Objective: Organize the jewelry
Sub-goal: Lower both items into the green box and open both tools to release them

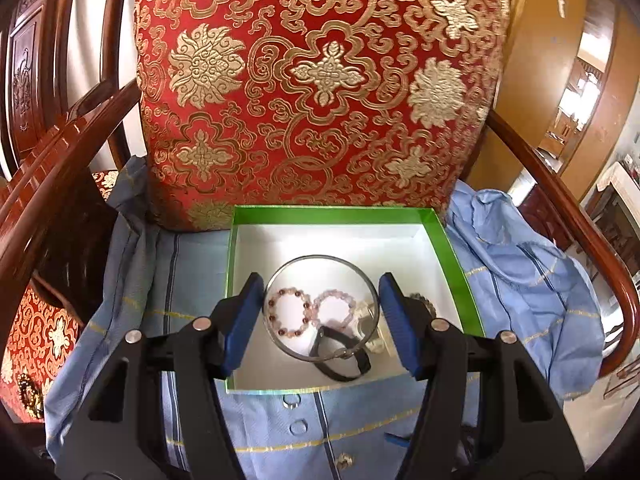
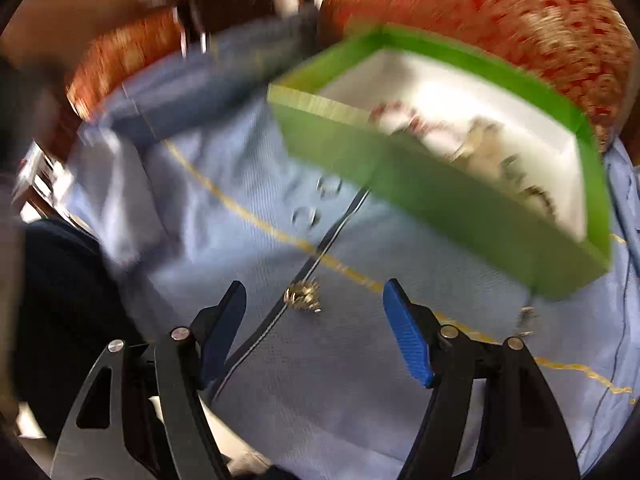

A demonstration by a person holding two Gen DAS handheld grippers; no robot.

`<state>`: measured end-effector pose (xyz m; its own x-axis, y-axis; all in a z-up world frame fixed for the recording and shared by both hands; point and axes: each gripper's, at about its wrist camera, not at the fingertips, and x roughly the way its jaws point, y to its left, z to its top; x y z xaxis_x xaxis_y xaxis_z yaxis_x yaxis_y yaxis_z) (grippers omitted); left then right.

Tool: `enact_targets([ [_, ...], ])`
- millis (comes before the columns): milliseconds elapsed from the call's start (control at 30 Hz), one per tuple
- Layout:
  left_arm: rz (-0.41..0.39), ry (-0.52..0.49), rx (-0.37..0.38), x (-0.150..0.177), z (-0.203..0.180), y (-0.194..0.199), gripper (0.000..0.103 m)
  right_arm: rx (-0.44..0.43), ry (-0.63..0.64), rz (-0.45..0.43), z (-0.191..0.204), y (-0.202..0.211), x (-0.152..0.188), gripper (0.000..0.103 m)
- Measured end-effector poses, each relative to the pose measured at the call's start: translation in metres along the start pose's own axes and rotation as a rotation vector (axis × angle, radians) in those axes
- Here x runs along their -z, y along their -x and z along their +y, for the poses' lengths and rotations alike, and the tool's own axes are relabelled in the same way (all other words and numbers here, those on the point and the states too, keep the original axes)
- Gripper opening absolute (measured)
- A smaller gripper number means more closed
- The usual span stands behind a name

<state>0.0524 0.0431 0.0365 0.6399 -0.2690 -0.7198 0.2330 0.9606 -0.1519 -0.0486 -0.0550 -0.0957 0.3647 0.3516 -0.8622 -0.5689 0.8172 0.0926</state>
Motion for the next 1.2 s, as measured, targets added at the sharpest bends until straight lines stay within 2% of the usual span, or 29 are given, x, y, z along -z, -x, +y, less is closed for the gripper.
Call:
enact_targets([
  [33,0.004,-0.005,0.002,0.002,-0.001,0.000,0.060,0.026,0.010,0.022,0.002,-0.013,0.000,0.062],
  [67,0.009,-0.012,-0.004,0.003,-0.002,0.000,0.060,0.041,0.017,0.041,0.004,-0.020,0.000,0.048],
  [100,0.016,-0.019,-0.019,0.005,-0.002,-0.001,0.060,0.051,0.017,0.049,0.004,-0.025,0.001,0.047],
  [133,0.022,-0.019,-0.028,0.004,0.002,-0.003,0.060,0.047,0.012,0.037,0.004,-0.023,0.002,0.027],
  [167,0.032,-0.014,-0.034,0.005,0.004,-0.005,0.060,0.021,0.007,0.046,0.004,-0.021,0.002,0.021],
  [267,0.050,-0.003,-0.044,0.005,0.007,-0.009,0.060,0.038,-0.001,0.061,-0.001,-0.012,0.003,0.021],
  [333,0.045,-0.006,-0.043,0.004,0.006,-0.007,0.060,0.043,-0.022,0.039,-0.007,0.000,0.003,0.021],
  [467,0.039,-0.001,-0.037,-0.005,0.005,-0.008,0.060,0.058,-0.096,-0.097,-0.041,0.057,-0.022,0.021],
  [533,0.040,0.009,-0.032,-0.016,0.007,-0.015,0.060,0.100,-0.127,-0.166,-0.065,0.080,-0.042,0.021],
  [567,0.045,0.017,-0.030,-0.023,0.008,-0.021,0.060,0.152,-0.139,-0.189,-0.077,0.087,-0.055,0.021],
  [600,0.049,0.024,-0.029,-0.027,0.009,-0.026,0.060,0.188,-0.154,-0.192,-0.089,0.087,-0.069,0.021],
  [667,0.066,0.046,-0.032,-0.038,0.012,-0.047,0.060,0.198,-0.210,-0.168,-0.115,0.071,-0.091,0.021],
  [800,0.162,0.072,-0.080,-0.037,0.020,-0.091,0.060,0.257,-0.240,-0.116,-0.141,0.028,-0.114,0.021],
  [900,0.204,0.043,-0.119,-0.032,0.020,-0.110,0.060,0.248,-0.266,-0.107,-0.149,0.011,-0.118,0.024],
  [933,0.206,0.031,-0.140,-0.031,0.021,-0.112,0.060,0.247,-0.278,-0.108,-0.149,0.012,-0.116,0.030],
  [967,0.204,0.026,-0.149,-0.030,0.021,-0.110,0.060,0.233,-0.299,-0.121,-0.148,0.018,-0.112,0.042],
  [1033,0.187,0.045,-0.109,-0.031,0.023,-0.097,0.064,0.198,-0.304,-0.170,-0.139,0.036,-0.105,0.050],
  [1133,0.137,0.074,-0.035,-0.031,0.025,-0.066,0.067,0.138,-0.302,-0.245,-0.127,0.079,-0.082,0.050],
  [1200,0.118,0.076,0.031,-0.024,0.026,-0.042,0.067,0.066,-0.326,-0.288,-0.119,0.104,-0.057,0.050],
])
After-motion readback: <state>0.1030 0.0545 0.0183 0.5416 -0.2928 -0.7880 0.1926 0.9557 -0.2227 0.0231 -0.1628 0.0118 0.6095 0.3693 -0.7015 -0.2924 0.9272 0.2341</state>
